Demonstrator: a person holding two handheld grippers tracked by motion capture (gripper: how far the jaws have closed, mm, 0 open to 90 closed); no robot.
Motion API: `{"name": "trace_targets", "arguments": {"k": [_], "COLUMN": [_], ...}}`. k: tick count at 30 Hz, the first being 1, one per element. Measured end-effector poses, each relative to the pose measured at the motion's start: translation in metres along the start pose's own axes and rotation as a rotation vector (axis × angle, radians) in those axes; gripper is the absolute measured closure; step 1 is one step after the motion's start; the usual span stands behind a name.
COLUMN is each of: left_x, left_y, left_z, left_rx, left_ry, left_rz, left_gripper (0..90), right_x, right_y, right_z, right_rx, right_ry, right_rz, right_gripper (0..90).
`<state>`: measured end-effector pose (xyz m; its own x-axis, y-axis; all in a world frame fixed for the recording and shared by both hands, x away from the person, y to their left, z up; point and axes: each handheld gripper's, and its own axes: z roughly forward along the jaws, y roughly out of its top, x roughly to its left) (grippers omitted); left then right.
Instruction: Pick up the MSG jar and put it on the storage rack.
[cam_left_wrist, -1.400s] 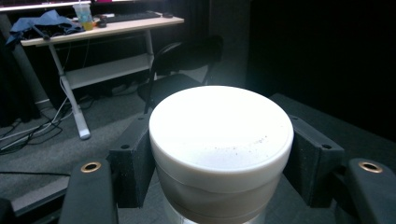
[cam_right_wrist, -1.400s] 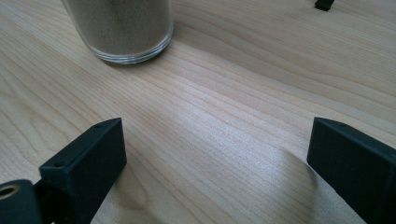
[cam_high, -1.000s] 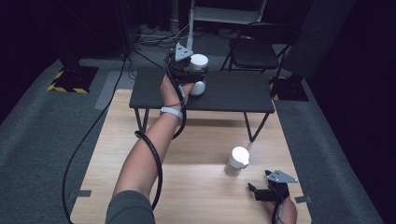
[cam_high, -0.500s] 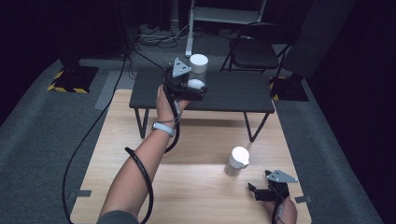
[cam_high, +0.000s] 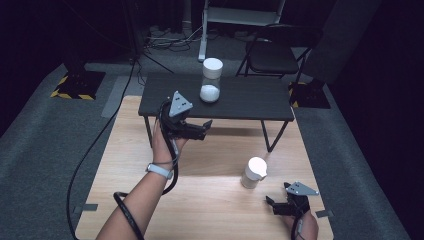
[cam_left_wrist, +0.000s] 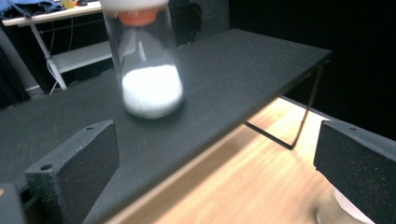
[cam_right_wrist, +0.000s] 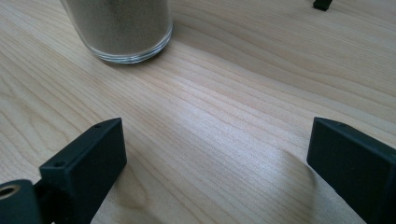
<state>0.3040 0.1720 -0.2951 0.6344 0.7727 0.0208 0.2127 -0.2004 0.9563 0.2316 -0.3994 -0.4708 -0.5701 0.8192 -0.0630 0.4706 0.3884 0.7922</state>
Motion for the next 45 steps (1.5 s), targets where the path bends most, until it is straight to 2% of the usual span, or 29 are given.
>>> {"name": "trace_targets", "arguments": {"k": [5, 8, 10, 13, 16, 17, 18, 20, 23, 24, 31, 33, 34, 35, 40, 45], "left_x": [-0.005, -0.012, -0.015, -0.023, -0.033, -0.032, -0.03, -0.028, -0.035, -0.034, -0.032, -0.031, -0.027, -0.024, -0.028, -0.025], "left_y": [-0.024, -0.037, -0.044, -0.054, -0.067, -0.071, -0.073, -0.076, -0.085, -0.09, -0.126, -0.131, -0.142, -0.146, -0.155, -0.16], "left_z": [-0.019, -0.029, -0.033, -0.038, -0.042, -0.042, -0.041, -0.039, -0.034, -0.032, -0.016, -0.015, -0.014, -0.013, -0.006, 0.001], "left_rx": [-0.021, -0.028, -0.014, 0.0, -0.015, -0.015, 0.001, 0.036, 0.079, 0.087, 0.154, 0.158, 0.161, 0.172, 0.261, 0.334], "left_ry": [-0.012, -0.006, -0.013, 0.006, 0.054, 0.042, 0.023, -0.003, 0.003, -0.007, -0.012, -0.012, -0.033, -0.048, -0.031, -0.048], "left_rz": [-0.046, -0.046, -0.042, -0.028, -0.021, -0.031, -0.046, -0.048, -0.019, -0.02, -0.104, -0.112, -0.128, -0.141, -0.122, -0.141], "left_gripper": [0.0, 0.0, 0.0, 0.0, 0.0, 0.0, 0.0, 0.0, 0.0, 0.0, 0.1, 0.5, 0.5, 0.5, 0.4, 0.6], "right_x": [0.0, 0.0, 0.0, 0.0, 0.0, 0.0, 0.0, 0.0, 0.0, 0.0, 0.001, 0.001, 0.001, 0.001, 0.001, 0.002], "right_y": [0.0, 0.0, 0.0, 0.0, 0.0, 0.0, 0.0, 0.0, 0.0, 0.0, -0.001, -0.001, -0.001, -0.001, -0.001, -0.001], "right_z": [0.0, 0.0, 0.0, 0.0, 0.0, -0.001, -0.001, -0.001, -0.001, -0.001, -0.001, -0.001, -0.001, -0.001, -0.001, -0.001], "right_rx": [0.0, 0.0, 0.002, 0.002, 0.0, 0.0, 0.0, 0.0, 0.0, 0.0, -0.001, -0.002, -0.002, -0.002, -0.002, -0.003], "right_ry": [-0.001, -0.002, 0.0, 0.0, -0.001, -0.002, -0.002, -0.002, -0.002, -0.002, -0.004, -0.005, -0.005, -0.005, -0.005, -0.007], "right_rz": [0.002, 0.002, 0.005, 0.005, 0.003, 0.002, 0.002, 0.002, 0.002, 0.002, 0.0, -0.001, -0.001, -0.001, -0.002, -0.005], "right_gripper": [4.3, 4.3, 4.3, 4.3, 4.3, 4.3, 4.3, 4.3, 4.4, 4.3, 4.3, 4.3, 4.3, 4.3, 4.4, 4.3]}}
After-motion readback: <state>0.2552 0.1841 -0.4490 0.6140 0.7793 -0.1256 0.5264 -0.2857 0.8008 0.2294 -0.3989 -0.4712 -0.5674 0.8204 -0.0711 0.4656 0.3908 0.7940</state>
